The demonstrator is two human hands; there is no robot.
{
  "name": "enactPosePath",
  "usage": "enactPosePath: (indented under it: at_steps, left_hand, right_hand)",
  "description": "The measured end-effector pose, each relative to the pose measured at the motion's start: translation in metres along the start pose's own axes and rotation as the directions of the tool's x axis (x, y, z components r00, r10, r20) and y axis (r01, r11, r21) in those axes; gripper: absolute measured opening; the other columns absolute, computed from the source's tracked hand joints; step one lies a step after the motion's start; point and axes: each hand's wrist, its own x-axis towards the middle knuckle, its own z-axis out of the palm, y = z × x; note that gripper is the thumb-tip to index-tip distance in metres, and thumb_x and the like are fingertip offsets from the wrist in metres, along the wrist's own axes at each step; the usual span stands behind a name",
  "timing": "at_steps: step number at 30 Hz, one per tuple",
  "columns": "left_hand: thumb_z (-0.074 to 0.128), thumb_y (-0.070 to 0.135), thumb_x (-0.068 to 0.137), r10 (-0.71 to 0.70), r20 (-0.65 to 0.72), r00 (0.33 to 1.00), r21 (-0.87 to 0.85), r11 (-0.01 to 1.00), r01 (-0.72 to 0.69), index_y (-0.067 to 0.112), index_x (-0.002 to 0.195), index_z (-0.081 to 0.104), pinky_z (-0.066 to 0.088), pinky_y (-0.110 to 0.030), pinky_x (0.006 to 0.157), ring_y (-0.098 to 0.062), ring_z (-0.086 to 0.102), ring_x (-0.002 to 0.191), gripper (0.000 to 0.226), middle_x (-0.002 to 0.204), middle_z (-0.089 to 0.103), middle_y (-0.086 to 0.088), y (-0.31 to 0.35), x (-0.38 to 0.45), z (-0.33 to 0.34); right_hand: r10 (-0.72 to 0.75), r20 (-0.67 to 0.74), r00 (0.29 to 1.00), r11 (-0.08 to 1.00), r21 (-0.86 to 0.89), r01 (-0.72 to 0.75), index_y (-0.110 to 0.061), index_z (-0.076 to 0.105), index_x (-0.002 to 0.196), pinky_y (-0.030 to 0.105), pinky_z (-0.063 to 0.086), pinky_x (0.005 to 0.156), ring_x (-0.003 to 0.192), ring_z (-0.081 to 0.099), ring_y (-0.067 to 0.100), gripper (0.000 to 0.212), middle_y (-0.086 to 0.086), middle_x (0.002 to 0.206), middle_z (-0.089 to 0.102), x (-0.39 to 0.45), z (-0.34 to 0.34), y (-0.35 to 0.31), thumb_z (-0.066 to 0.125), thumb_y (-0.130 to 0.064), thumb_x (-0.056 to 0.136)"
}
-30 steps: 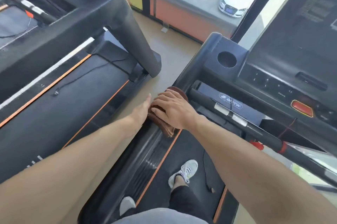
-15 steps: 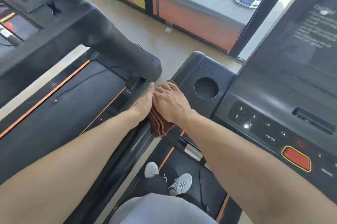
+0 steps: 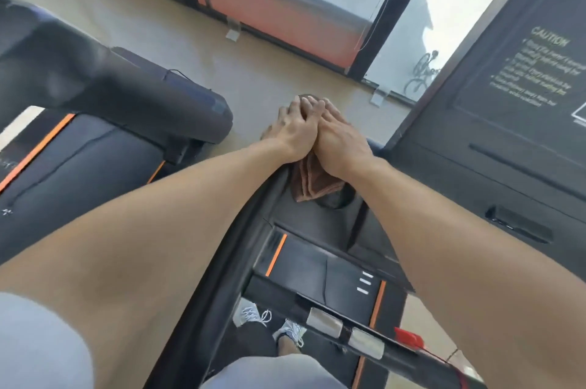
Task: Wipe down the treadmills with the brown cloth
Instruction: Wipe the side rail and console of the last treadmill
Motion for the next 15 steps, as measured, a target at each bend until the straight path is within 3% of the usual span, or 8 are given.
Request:
enactPosePath:
  at_steps: [4,7,10,12,15]
  left_hand:
    - [0.011,0.062,0.105,0.142,0.071,0.987,0.157,0.976,-0.152,0.030,0.161,0.025,0.014,-0.046,0.124,-0.024,0.023,0.154,0.066,0.170,0.017,0.002,0.010,0.025,-0.004]
    - [0.014,0.056,0.108,0.205,0.059,0.977,0.206,0.955,-0.213,0.028,0.159,0.032,0.014,-0.044,0.126,-0.023,0.023,0.154,0.061,0.168,0.025,0.002,0.009,0.031,-0.003]
    - [0.010,0.059,0.106,0.234,0.064,0.970,0.289,0.926,-0.243,0.023,0.163,0.019,-0.002,-0.044,0.128,-0.022,-0.001,0.159,0.069,0.172,0.009,0.002,0.005,0.026,0.000]
    - [0.008,0.064,0.103,0.266,0.060,0.962,0.381,0.884,-0.269,0.018,0.164,0.010,-0.011,-0.045,0.127,-0.021,-0.014,0.157,0.076,0.172,-0.001,0.001,0.001,0.017,0.001]
    - [0.007,0.069,0.101,0.325,0.061,0.944,0.470,0.824,-0.315,0.016,0.164,-0.004,-0.015,-0.044,0.126,-0.020,-0.023,0.155,0.083,0.171,-0.014,0.000,-0.007,-0.006,0.005]
  right_hand:
    - [0.160,0.115,0.980,0.984,0.062,-0.168,-0.022,0.016,0.165,0.043,0.002,0.130,0.160,0.008,0.028,0.055,0.003,0.172,0.018,0.014,-0.012,0.020,0.024,-0.026,0.111]
    - [0.218,0.068,0.974,0.973,0.056,-0.222,-0.017,0.016,0.166,0.042,-0.002,0.130,0.160,0.003,0.030,0.057,0.006,0.172,0.018,0.012,-0.015,0.014,0.027,-0.022,0.110]
    - [0.214,0.092,0.972,0.971,0.091,-0.222,-0.019,0.010,0.167,0.043,-0.002,0.130,0.160,-0.008,0.028,0.061,0.003,0.174,0.009,0.013,-0.005,0.013,0.025,-0.031,0.108]
    - [0.169,0.093,0.981,0.983,0.054,-0.174,-0.020,0.003,0.166,0.045,-0.003,0.130,0.159,-0.013,0.025,0.070,0.003,0.174,0.002,0.011,0.003,0.015,0.013,-0.043,0.101]
    - [0.123,0.111,0.986,0.992,-0.027,-0.121,-0.017,-0.007,0.165,0.047,-0.003,0.129,0.158,-0.020,0.025,0.080,0.004,0.173,-0.011,-0.005,0.015,0.013,0.004,-0.047,0.092]
